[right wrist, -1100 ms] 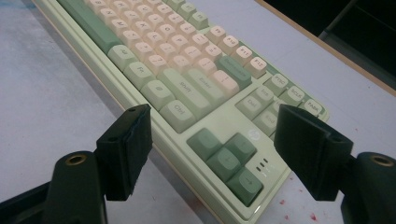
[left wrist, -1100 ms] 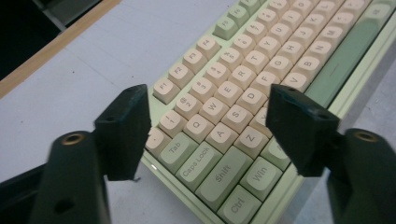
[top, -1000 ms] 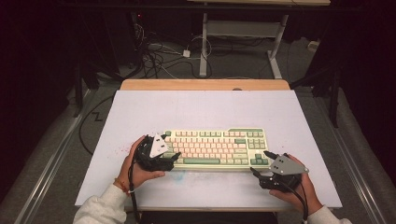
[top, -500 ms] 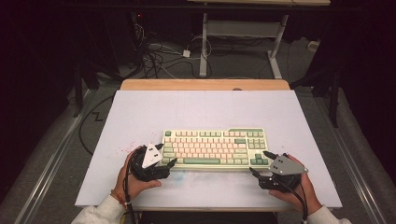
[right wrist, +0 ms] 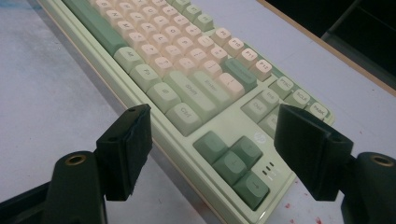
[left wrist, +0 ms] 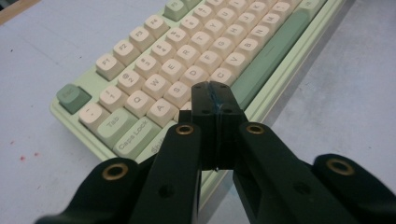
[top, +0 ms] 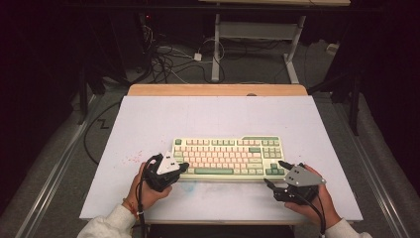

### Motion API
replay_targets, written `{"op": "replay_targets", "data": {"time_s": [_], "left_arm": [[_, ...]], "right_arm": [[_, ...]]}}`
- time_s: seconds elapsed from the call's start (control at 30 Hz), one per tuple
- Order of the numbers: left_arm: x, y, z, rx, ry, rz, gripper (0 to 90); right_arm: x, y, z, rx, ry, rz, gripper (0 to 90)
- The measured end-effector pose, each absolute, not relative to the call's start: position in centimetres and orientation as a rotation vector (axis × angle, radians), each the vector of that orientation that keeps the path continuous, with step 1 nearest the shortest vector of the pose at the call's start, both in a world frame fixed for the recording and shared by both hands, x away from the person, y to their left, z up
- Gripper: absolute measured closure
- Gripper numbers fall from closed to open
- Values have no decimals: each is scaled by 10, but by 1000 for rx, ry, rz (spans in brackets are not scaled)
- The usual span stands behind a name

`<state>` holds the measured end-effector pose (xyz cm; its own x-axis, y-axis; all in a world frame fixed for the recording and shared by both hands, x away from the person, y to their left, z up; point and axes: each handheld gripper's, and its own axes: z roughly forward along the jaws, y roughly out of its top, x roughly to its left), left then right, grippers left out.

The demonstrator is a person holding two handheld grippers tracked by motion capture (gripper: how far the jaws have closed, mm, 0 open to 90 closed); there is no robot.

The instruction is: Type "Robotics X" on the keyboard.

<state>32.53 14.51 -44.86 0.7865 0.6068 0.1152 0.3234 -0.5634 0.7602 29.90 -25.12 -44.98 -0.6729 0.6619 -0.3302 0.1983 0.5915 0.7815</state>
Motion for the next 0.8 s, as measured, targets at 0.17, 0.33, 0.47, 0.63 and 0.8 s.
{"op": "replay_targets", "data": {"time_s": [0.17,0.33,0.47,0.63,0.8], "left_arm": [[334,133,-448,2229,666,450,872],[338,118,-450,2254,628,431,872],[341,108,-453,2281,619,419,869],[346,99,-456,2310,607,412,863],[347,94,-457,2331,589,414,859]], "right_arm": [[300,-250,-451,678,2213,970,279],[300,-250,-451,675,2217,972,280],[300,-250,-452,675,2220,968,280],[300,-250,-452,673,2221,965,280],[300,-250,-452,675,2223,963,280]]}}
